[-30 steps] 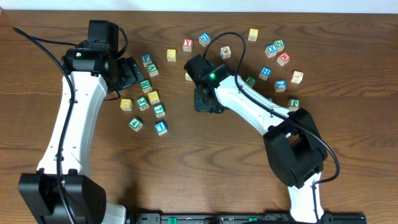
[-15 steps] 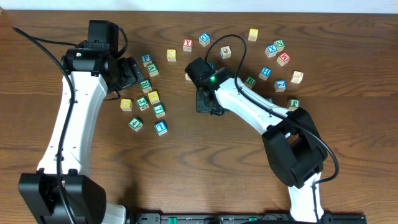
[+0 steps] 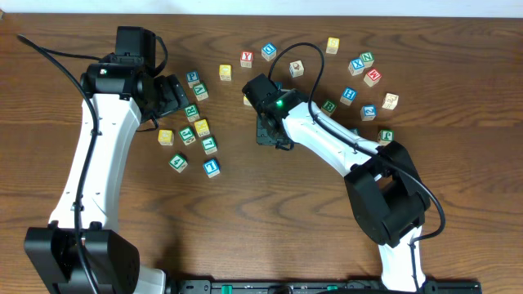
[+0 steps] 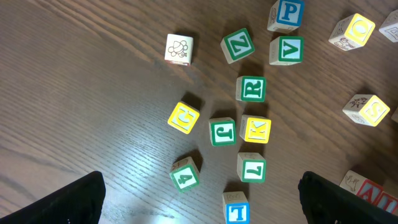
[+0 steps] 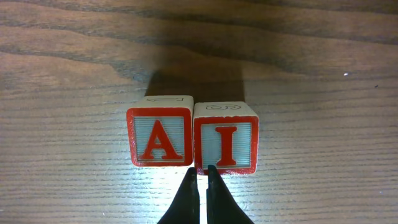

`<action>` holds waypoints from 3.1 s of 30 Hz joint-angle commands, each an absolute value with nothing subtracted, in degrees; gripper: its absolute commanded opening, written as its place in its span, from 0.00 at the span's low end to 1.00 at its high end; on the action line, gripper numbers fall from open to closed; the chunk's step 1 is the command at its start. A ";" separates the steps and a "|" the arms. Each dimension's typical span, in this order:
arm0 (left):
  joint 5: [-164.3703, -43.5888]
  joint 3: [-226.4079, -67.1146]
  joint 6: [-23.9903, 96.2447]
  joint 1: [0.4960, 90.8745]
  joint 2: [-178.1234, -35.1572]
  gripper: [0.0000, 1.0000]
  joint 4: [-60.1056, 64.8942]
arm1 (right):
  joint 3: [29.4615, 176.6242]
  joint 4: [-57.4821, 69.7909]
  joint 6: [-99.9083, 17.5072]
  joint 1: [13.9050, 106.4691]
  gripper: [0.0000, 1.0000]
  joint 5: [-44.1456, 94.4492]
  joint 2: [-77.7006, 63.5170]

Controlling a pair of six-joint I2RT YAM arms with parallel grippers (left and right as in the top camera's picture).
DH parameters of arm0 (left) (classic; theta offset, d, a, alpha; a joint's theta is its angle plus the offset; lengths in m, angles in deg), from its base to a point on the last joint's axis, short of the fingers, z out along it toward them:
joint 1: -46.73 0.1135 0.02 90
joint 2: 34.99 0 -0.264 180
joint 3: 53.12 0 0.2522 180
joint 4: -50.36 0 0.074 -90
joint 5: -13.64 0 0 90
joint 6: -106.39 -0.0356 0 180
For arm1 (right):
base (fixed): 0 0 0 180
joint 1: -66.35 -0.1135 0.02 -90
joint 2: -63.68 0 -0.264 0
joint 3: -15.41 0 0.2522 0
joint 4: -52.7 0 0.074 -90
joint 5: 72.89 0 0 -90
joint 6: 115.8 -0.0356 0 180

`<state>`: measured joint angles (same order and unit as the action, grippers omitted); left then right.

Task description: Spell out AI2

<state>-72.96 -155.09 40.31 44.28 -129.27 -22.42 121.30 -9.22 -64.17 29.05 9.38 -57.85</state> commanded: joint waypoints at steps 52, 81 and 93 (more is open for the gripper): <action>-71.81 -155.61 39.98 44.25 -129.40 0.98 -22.73 | 118.62 -0.41 -59.39 31.13 0.05 8.90 -59.01; -71.81 -155.61 39.98 44.25 -129.40 0.98 -22.73 | 119.27 0.79 -55.67 31.17 0.08 10.17 -55.45; -71.81 -155.61 39.98 44.25 -129.40 0.98 -22.73 | 119.25 -5.77 -61.68 31.96 0.01 5.54 -54.07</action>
